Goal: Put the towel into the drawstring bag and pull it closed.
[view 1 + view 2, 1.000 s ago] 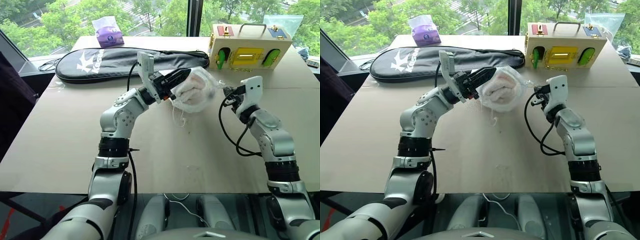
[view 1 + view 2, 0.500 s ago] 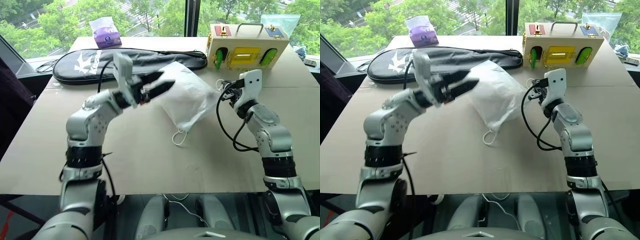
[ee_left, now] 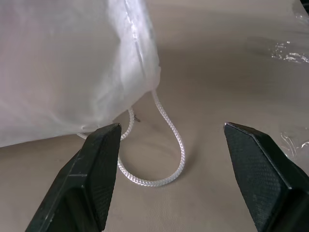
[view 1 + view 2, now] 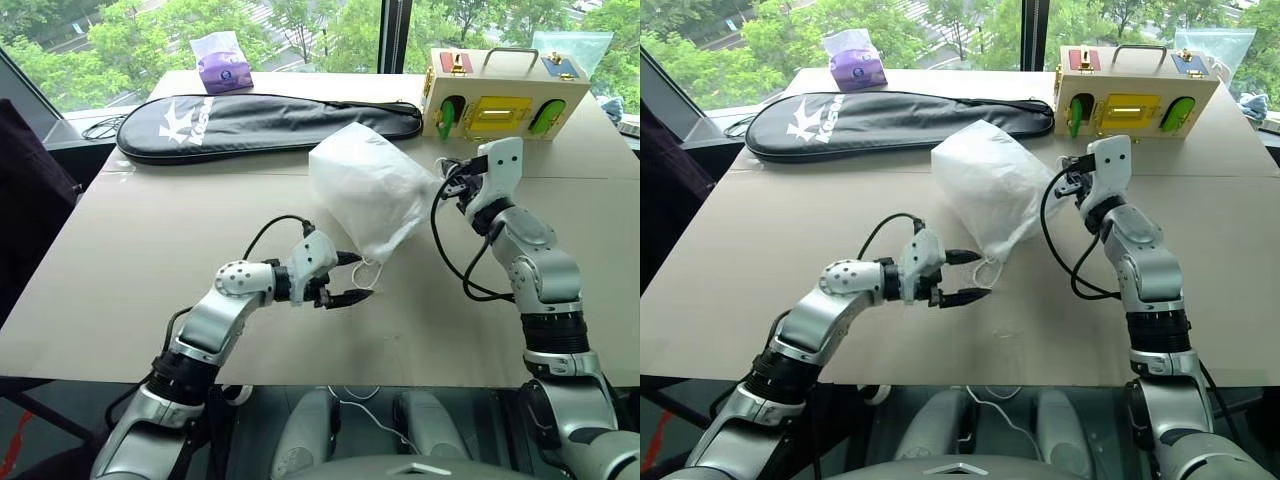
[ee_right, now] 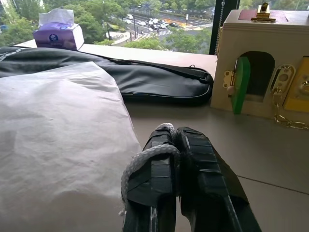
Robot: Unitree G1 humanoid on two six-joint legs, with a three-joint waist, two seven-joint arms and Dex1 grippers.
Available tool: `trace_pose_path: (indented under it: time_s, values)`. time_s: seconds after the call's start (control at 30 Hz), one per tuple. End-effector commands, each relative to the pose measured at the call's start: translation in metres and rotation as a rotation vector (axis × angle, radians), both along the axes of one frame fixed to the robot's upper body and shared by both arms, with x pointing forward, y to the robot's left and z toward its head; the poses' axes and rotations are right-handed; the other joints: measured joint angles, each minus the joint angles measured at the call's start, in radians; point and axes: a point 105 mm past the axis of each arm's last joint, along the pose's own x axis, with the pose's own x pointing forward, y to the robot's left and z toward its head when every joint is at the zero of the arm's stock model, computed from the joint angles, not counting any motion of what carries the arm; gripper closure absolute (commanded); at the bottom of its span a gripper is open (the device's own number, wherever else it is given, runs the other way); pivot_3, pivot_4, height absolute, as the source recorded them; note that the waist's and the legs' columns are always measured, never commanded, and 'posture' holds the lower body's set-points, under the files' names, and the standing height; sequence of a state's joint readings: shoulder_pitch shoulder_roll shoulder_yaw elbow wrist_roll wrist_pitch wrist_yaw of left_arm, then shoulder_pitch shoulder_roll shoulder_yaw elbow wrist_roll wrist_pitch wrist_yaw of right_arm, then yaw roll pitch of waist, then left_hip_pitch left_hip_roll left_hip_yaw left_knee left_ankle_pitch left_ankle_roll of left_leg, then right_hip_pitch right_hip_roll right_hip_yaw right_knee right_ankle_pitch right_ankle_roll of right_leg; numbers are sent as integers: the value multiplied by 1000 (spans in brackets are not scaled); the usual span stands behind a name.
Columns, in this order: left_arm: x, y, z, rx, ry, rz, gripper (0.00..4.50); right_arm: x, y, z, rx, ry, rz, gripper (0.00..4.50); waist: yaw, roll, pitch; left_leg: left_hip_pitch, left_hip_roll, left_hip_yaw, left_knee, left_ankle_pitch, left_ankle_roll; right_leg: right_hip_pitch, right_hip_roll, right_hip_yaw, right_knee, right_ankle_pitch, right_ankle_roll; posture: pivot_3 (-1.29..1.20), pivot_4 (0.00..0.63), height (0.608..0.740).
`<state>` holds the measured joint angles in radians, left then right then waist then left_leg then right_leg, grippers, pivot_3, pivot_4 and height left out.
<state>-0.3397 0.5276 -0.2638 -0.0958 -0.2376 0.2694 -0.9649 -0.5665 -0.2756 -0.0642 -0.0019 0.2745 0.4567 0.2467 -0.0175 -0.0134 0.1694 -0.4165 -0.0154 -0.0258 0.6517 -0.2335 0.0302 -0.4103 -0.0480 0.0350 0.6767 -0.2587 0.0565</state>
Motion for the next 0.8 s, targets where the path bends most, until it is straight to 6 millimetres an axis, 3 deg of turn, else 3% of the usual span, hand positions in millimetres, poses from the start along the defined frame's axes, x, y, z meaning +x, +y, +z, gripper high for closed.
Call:
trace_pose_path:
  time_s: [0.03,0.2,0.57,0.7,0.73,0.8]
  values:
    - [-5,-13,-1,-26,-16,-25,1028,-3,-3,22,11,-79,-13,4500,0,0,0,0,0,0,0,0,0,0,0,0,0,0,0,0,150,740]
    - [-5,-28,-7,-62,48,-31,1028,-4,-2,20,10,-76,-14,4500,0,0,0,0,0,0,0,0,0,0,0,0,0,0,0,0,150,740]
    - [2,-39,-17,-99,163,-13,1028,-4,0,20,4,-77,-7,4500,0,0,0,0,0,0,1,0,0,0,1,0,1,0,0,0,150,740]
    - [5,-39,-17,-119,191,12,2498,-5,0,21,3,-77,-7,4500,0,0,0,0,0,0,2,0,0,1,1,0,1,0,0,0,150,740]
    - [5,-39,-17,-122,200,14,3202,-5,0,21,3,-77,-8,4500,0,0,0,0,0,0,1,0,0,1,1,0,1,0,0,0,150,740]
    - [4,-39,-17,-125,208,19,3977,-5,0,20,3,-75,-8,4500,-1,0,0,0,0,0,1,0,0,1,1,0,1,0,0,0,150,740]
